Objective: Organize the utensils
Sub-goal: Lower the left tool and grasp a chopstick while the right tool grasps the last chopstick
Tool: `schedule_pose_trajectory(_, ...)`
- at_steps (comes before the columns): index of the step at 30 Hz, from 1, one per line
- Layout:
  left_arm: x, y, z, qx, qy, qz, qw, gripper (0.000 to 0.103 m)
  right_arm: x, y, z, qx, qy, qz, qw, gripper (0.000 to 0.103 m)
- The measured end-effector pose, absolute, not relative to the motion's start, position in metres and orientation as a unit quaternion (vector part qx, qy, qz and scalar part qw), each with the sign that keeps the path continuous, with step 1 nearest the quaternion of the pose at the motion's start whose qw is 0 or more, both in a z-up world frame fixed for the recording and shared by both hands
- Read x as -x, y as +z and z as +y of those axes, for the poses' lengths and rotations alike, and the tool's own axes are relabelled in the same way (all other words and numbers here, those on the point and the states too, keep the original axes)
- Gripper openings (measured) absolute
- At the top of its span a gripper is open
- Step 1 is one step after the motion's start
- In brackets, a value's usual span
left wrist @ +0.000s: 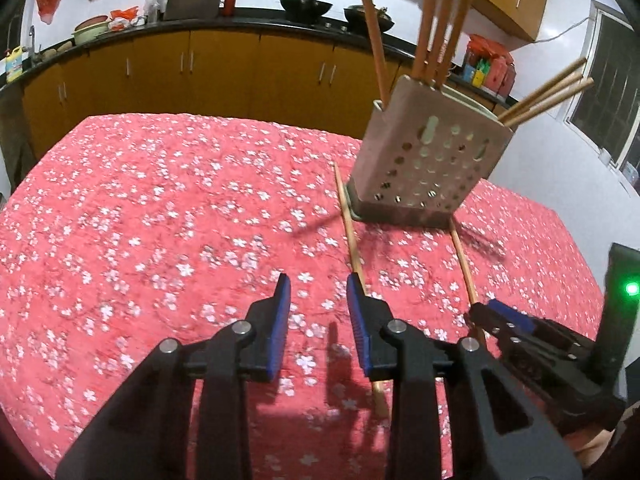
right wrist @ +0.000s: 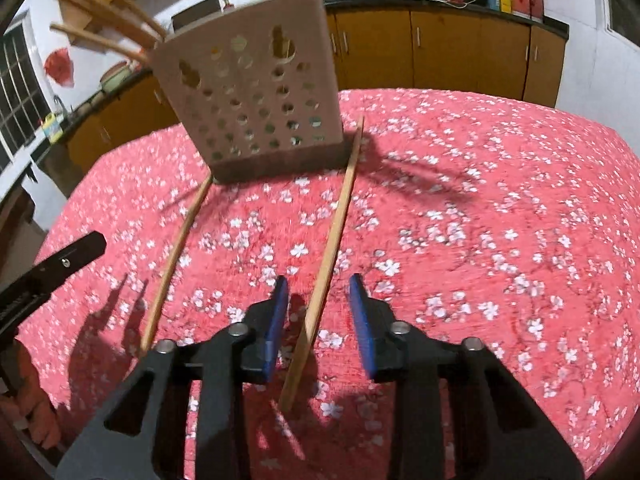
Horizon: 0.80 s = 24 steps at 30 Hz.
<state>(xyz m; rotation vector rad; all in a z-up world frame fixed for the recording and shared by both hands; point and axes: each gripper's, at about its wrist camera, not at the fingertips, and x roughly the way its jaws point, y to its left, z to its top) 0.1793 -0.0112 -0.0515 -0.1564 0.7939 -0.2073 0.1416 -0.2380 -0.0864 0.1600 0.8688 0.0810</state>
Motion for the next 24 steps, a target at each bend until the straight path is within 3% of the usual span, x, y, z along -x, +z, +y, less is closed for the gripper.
schedule_pose_trajectory(2,-0.179,-0.054,-0.017,0.072,-0.106,0.388,0.913,0.031,-0.139,-0.087,-0.238,-0.068,0.032,0.416,0.906,0.01)
schedule_pose_trajectory(15,-0.188,-0.079,-0.061,0.013,-0.112,0.415,0.903,0.031,-0.135,-0.089,-0.29,-0.106,-0.032,0.416,0.903,0.007)
schedule_pose_trajectory(17,-0.19,-0.081,-0.065,0.004,-0.105,0.416,0.903,0.025,-0.136,-0.089,-0.291,-0.106,-0.032,0.416,0.903,0.007)
schedule_pose_trajectory(18,-0.191,-0.084,-0.066,0.001,-0.103,0.419,0.902,0.016,-0.135,-0.089,-0.291,-0.104,-0.031,0.416,0.903,0.007)
schedule_pose_trajectory(19,-0.193,-0.087,-0.067,0.001,-0.099,0.425,0.9,0.013,-0.135,-0.089,-0.29,-0.103,-0.03,0.416,0.903,0.007)
schedule_pose_trajectory(24,-0.2,-0.088,-0.055,0.011,-0.077,0.428,0.9,0.008,-0.137,-0.089,-0.285,-0.099,-0.023,0.416,0.904,0.007)
